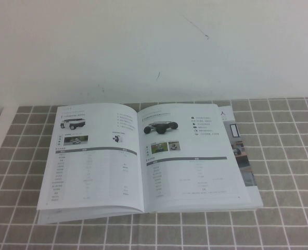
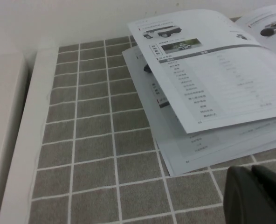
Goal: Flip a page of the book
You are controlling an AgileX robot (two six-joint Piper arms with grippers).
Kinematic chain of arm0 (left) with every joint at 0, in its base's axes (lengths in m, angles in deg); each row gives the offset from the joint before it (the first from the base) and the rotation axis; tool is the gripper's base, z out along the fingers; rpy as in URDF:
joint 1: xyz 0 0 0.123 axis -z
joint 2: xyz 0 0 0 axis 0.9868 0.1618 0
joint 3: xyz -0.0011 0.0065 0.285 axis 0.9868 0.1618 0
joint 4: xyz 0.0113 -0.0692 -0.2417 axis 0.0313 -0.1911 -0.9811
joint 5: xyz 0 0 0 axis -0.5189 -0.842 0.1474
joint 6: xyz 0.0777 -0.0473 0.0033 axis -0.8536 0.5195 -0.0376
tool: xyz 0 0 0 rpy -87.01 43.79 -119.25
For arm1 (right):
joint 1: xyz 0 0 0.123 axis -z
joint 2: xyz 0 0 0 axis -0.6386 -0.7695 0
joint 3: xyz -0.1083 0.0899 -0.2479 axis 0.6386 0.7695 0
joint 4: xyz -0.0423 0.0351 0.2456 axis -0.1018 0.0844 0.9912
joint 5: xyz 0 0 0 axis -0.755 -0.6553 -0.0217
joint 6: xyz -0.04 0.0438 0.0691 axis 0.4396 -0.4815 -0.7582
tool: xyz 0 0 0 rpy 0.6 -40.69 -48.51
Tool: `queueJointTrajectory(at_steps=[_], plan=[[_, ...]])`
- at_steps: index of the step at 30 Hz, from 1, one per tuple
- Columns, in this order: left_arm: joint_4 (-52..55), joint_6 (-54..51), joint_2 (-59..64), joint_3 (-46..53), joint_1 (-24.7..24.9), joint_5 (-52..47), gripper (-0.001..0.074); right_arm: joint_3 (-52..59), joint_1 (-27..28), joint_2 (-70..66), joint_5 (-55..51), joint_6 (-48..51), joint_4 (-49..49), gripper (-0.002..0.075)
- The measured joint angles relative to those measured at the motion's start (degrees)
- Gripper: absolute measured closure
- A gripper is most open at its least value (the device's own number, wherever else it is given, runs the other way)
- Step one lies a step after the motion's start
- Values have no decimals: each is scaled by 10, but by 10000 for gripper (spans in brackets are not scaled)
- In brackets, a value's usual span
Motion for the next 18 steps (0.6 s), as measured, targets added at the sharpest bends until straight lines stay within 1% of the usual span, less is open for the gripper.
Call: queueJointTrajectory(at_steps=[3,7,18], plan=[[59,36,-20,-1,0,-30,738,0,0,0,1,0,0,728],[126,56,-45,-2,-1,-37,738,0,0,0,1,1,0,728],[145,59,-47,-3,-4,-43,738,0,0,0,5,-3,0,727]])
